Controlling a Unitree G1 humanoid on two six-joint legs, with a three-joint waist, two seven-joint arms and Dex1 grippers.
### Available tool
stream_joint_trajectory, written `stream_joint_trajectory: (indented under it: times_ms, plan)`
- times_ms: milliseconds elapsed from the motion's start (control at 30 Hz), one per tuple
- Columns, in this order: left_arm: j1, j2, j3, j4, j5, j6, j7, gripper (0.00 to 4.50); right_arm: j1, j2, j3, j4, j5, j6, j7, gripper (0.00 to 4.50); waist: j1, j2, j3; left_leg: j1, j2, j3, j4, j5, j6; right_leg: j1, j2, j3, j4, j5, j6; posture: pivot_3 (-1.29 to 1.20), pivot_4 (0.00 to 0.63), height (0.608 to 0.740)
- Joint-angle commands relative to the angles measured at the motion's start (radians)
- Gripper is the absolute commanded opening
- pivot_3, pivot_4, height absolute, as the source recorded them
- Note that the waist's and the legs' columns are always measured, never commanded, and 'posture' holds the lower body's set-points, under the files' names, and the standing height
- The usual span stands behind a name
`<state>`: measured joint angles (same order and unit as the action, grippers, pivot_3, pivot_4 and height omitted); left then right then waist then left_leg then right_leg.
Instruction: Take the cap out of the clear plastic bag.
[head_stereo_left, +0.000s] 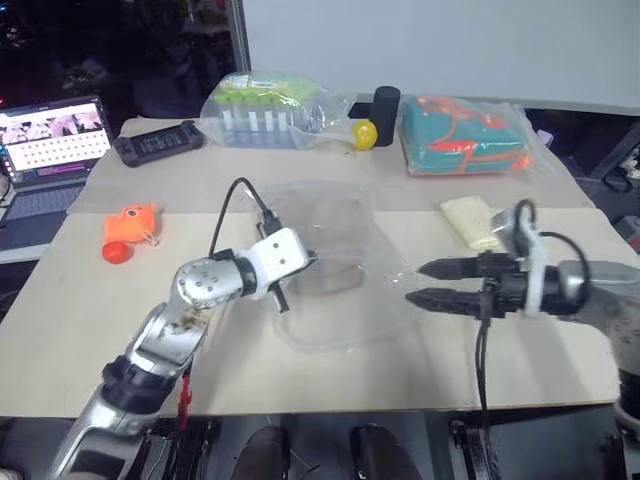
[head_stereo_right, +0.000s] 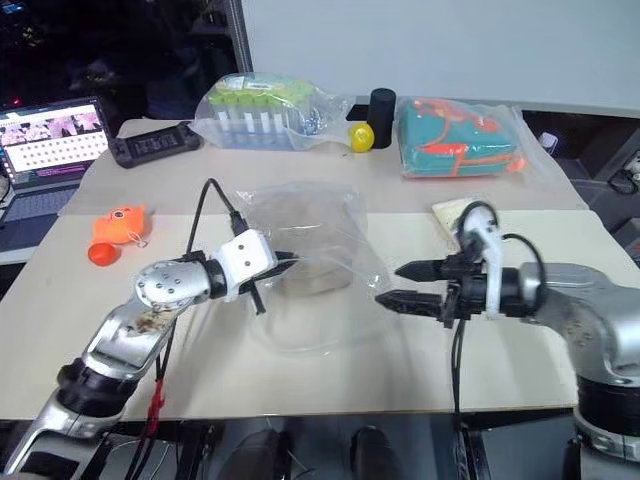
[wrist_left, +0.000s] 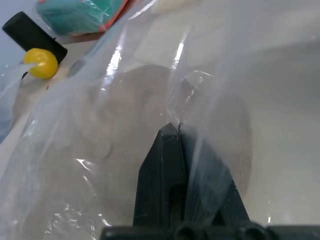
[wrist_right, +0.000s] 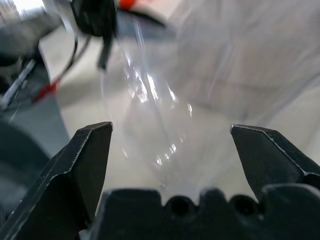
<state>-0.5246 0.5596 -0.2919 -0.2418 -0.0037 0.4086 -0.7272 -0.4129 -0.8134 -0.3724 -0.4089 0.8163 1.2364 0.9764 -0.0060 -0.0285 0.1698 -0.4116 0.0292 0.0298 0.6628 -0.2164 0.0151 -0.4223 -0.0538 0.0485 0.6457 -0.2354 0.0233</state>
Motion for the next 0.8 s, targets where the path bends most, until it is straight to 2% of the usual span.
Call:
stream_joint_trajectory:
  times_ms: [33, 333, 433, 600, 667, 800]
  plan:
    - [-0.097, -0.041, -0.014, 0.127, 0.027, -0.1, -0.008, 0.04, -0.024, 0.001, -0.176, -0.062, 0.185, 0.108, -0.087, 4.5, 0.002, 0.0, 0.0, 0.0, 0.0, 0.0, 0.0, 0.0, 0.0, 0.0, 0.0, 0.0, 0.0, 0.0, 0.0, 0.0, 0.15, 0.74]
    - [-0.273, -0.122, -0.038, 0.443, 0.082, -0.306, -0.028, 0.04, 0.096, 0.073, -0.212, -0.197, 0.463, 0.189, -0.386, 4.5, 0.002, 0.0, 0.0, -0.004, -0.001, -0.002, 0.0, 0.0, 0.0, -0.001, 0.0, -0.001, -0.001, 0.0, 0.001, 0.0, 0.15, 0.74]
    - [-0.321, -0.151, -0.027, 0.523, 0.089, -0.344, -0.023, 0.04, 0.118, 0.114, -0.161, -0.195, 0.582, 0.149, -0.536, 4.5, 0.001, 0.0, 0.0, -0.004, -0.001, -0.002, 0.001, 0.0, 0.0, 0.0, -0.001, -0.001, -0.001, 0.001, 0.001, 0.0, 0.15, 0.74]
    - [-0.294, -0.175, -0.03, 0.473, 0.074, -0.321, -0.049, 0.04, 0.083, 0.299, 0.052, -0.123, 0.612, 0.091, -0.835, 4.5, -0.014, -0.001, -0.001, -0.004, 0.0, -0.003, 0.002, 0.0, 0.0, 0.0, 0.0, -0.001, 0.0, 0.001, 0.002, 0.0, 0.15, 0.74]
    - [-0.269, -0.181, -0.027, 0.425, 0.071, -0.289, -0.05, 0.04, 0.089, 0.364, 0.108, -0.072, 0.647, 0.066, -0.917, 4.5, -0.016, -0.001, -0.001, -0.005, 0.0, -0.003, 0.002, 0.0, 0.0, -0.002, 0.0, -0.001, 0.0, 0.001, 0.002, 0.0, 0.15, 0.74]
    - [-0.236, -0.195, -0.029, 0.344, 0.073, -0.227, -0.045, 0.04, 0.049, 0.503, 0.155, 0.054, 0.589, -0.02, -1.061, 4.5, -0.012, -0.001, -0.001, -0.005, 0.0, -0.003, 0.002, 0.0, 0.0, -0.002, 0.0, -0.001, 0.0, 0.001, 0.002, 0.0, 0.15, 0.74]
